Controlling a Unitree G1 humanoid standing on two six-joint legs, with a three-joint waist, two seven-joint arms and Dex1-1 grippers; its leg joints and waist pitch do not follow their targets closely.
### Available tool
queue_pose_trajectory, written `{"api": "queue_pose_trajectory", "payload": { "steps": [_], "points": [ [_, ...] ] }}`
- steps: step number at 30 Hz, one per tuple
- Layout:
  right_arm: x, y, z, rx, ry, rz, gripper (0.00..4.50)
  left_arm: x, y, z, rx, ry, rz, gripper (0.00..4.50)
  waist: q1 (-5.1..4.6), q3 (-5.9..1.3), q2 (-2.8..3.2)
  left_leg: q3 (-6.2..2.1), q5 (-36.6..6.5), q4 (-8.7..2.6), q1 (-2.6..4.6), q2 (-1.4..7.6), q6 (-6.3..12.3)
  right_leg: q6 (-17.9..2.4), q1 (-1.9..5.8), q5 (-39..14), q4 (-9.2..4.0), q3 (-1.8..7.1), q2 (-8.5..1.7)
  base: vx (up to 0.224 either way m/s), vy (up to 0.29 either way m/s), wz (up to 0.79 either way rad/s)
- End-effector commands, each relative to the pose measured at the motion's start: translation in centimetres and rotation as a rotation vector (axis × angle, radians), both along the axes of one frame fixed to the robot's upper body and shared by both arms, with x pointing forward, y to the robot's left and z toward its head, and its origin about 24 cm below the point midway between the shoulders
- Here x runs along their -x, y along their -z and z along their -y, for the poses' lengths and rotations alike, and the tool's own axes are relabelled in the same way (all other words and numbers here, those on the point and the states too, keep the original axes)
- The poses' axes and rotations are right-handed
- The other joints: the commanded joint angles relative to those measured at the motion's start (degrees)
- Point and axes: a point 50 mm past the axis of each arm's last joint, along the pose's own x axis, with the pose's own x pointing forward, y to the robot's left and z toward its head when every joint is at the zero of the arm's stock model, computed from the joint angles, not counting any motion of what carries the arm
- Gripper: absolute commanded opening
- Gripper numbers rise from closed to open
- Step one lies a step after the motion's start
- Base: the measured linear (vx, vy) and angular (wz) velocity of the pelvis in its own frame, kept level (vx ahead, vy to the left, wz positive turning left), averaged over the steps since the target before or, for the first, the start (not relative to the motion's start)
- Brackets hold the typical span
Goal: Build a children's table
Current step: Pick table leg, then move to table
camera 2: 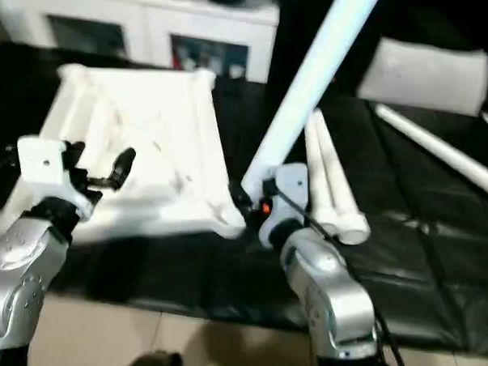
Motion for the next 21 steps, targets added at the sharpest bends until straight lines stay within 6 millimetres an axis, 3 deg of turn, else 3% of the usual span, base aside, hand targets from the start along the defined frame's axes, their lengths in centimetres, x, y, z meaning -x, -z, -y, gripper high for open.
{"api": "queue_pose_trajectory", "payload": {
  "steps": [1,2,3,4,5,6,7,8,9,10,11,12,15,18,21],
  "points": [
    [-0.2,-0.3,0.6,0.047,0.046,0.045,1.90,0.1,-0.5,0.5,-0.030,0.002,0.019,4.50,1.38,-2.51,-1.28,0.65,0.13,0.53,0.27,1.98,0.26,7.56,1.79,0.72,-8.80,6.34,-9.67,0.005,-0.212,-0.06],
    [-0.3,-0.4,0.7,0.038,0.059,0.045,1.90,0.2,-0.5,0.5,-0.023,-0.005,0.025,4.50,1.61,-2.42,-1.25,0.94,-0.28,-0.15,0.83,2.49,-0.32,9.56,1.71,2.46,-8.57,5.98,-9.07,0.005,-0.212,-0.06],
    [-0.5,-0.6,0.8,0.043,0.084,0.064,1.90,0.3,-0.3,0.4,-0.030,-0.011,0.020,4.50,1.18,-3.20,-0.67,1.32,-2.81,-2.00,2.50,3.76,-2.06,10.54,2.28,11.64,-6.94,4.43,-6.09,-0.050,-0.145,0.02],
    [-0.6,-0.8,0.9,0.055,0.100,0.082,1.90,0.3,-0.2,0.3,-0.041,-0.012,0.012,4.50,0.95,-3.63,0.05,1.28,-2.50,-2.87,3.15,4.67,-3.10,9.30,2.52,14.64,-6.04,3.58,-5.40,-0.050,-0.077,-0.02],
    [-0.6,-0.9,0.9,0.046,0.099,0.080,1.90,0.3,-0.1,0.2,-0.048,-0.010,0.008,4.50,0.14,-3.04,0.71,1.41,-3.64,-3.80,3.29,5.69,-4.95,6.92,1.80,15.83,-6.20,2.26,-4.63,-0.050,-0.077,-0.02],
    [-0.6,-1.0,0.9,0.016,0.094,0.077,1.90,0.4,-0.1,0.1,-0.042,-0.018,0.008,4.50,0.02,-2.98,1.30,1.07,-6.00,-4.25,3.92,6.42,-5.89,5.52,1.43,13.55,-6.21,2.06,-4.73,0.000,0.000,0.00],
    [-0.6,-1.3,1.2,-0.022,0.128,0.091,1.90,0.4,-0.2,-0.1,-0.018,-0.028,0.010,4.50,-0.56,-2.76,1.55,0.63,-10.96,-5.01,4.37,7.39,-6.78,2.40,1.23,7.53,-6.48,2.06,-5.28,0.000,0.000,0.00],
    [-0.6,-1.3,1.2,-0.022,0.128,0.091,1.90,0.4,-0.2,-0.1,-0.018,-0.028,0.010,4.50,-0.71,-2.67,1.52,0.67,-13.09,-5.26,4.49,7.57,-6.80,0.70,1.15,4.60,-6.80,2.20,-5.51,0.000,0.000,0.00],
    [-0.6,-1.5,1.3,-0.030,0.147,0.102,1.90,0.4,-0.3,-0.2,-0.013,-0.031,0.010,4.50,-0.84,-2.30,1.68,0.91,-17.23,-5.61,4.94,7.70,-6.93,-2.50,0.70,-1.87,-7.39,2.36,-5.85,-0.051,0.011,0.02],
    [-0.9,-1.9,1.7,-0.033,0.229,0.148,1.90,0.5,-0.2,-0.5,-0.043,-0.023,0.005,4.50,-0.93,-2.02,2.10,1.23,-19.87,-5.66,5.11,7.70,-7.40,-4.15,0.30,-7.20,-7.92,2.67,-6.14,-0.053,0.030,0.03],
    [-0.9,-1.9,1.8,-0.029,0.245,0.154,1.90,0.5,-0.2,-0.6,-0.050,-0.022,0.003,4.50,-0.95,-1.94,1.91,1.40,-20.72,-5.74,5.17,7.74,-7.50,-4.56,0.18,-9.48,-8.13,2.75,-6.15,-0.053,0.030,0.03],
    [-0.7,-1.5,1.5,-0.041,0.200,0.118,1.90,0.6,-0.1,-0.8,-0.037,-0.048,-0.002,4.50,-1.08,-1.90,2.12,1.55,-21.81,-5.95,5.19,7.65,-7.90,-4.99,0.05,-12.33,-8.09,2.74,-6.06,0.000,0.000,0.00],
    [-0.5,-1.1,1.1,-0.072,0.146,0.068,1.90,0.6,-0.2,-1.1,-0.046,-0.064,-0.007,4.50,-1.33,-1.98,2.14,1.96,-21.49,-6.14,5.03,7.64,-7.49,-4.84,0.11,-11.95,-8.17,2.72,-6.18,0.000,0.000,0.00],
    [-0.1,-1.0,0.7,-0.095,0.104,0.057,1.90,0.7,-0.5,-1.3,-0.063,-0.070,0.002,4.50,-1.37,-2.39,2.40,2.04,-18.29,-6.30,4.63,7.82,-6.84,-5.42,0.49,-5.79,-7.76,2.44,-6.26,0.000,0.000,0.00],
    [0.0,-0.9,0.4,-0.099,0.082,0.054,1.90,0.8,-0.9,-1.6,-0.076,-0.075,0.016,4.50,-1.15,-2.42,1.72,2.65,-16.32,-5.98,4.73,7.67,-6.08,-5.91,0.47,-1.91,-7.71,2.52,-6.47,0.000,0.000,0.00]
  ]
}}
